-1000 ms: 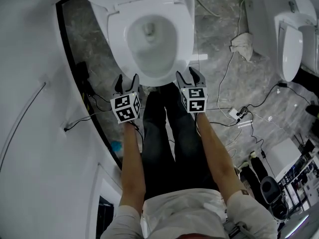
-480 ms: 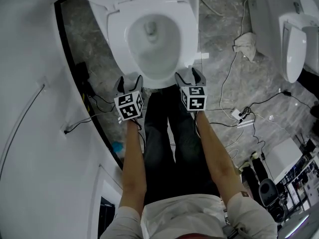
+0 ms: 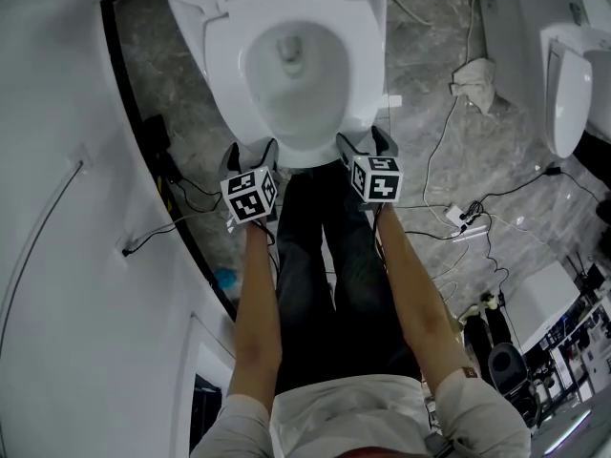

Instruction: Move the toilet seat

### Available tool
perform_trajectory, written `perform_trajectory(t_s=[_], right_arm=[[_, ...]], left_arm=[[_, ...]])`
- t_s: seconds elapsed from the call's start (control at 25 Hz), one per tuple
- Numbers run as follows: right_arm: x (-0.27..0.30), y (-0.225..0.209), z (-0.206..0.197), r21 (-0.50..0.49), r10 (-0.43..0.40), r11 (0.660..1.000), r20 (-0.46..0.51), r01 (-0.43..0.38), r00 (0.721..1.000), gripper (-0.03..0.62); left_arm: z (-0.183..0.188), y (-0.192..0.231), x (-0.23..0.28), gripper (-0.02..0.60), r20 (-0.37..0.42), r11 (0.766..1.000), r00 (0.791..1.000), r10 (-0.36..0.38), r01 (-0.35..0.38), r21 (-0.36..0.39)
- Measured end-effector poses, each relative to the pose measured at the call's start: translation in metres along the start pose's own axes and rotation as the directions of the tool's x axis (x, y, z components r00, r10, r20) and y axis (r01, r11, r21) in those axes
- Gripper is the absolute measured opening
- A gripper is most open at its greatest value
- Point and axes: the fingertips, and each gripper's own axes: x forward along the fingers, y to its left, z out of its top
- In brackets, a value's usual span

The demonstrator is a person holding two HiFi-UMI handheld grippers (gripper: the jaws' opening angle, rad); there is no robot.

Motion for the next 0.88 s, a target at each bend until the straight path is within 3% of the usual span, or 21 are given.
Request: perform_trajectory(t_s=[0.24, 0.68, 0.88], right_arm=[[0.002, 0.005, -0.001, 0.052, 0.031, 0.998, -0.008, -0.031, 0.999, 0.373], [0.003, 0.004, 0.001, 0.086, 0.015, 0.996, -0.011, -0.014, 1.0, 0.373], [-0.005, 0.007, 0.006, 0.151, 0.061, 0.986, 0.037, -0.066, 0.997, 0.372]], left_arm=[[-0.002, -0.012, 0.003, 0.387, -0.022, 0.998, 0.998, -0.062, 0.062, 0.002], [-0.007, -0.014, 0.009, 0.387, -0.048, 0.998, 0.998, -0.047, 0.045, -0.043], [-0.004, -0.014, 0.006, 0.387, -0.051, 0.998, 0.997, -0.052, 0.05, -0.036]])
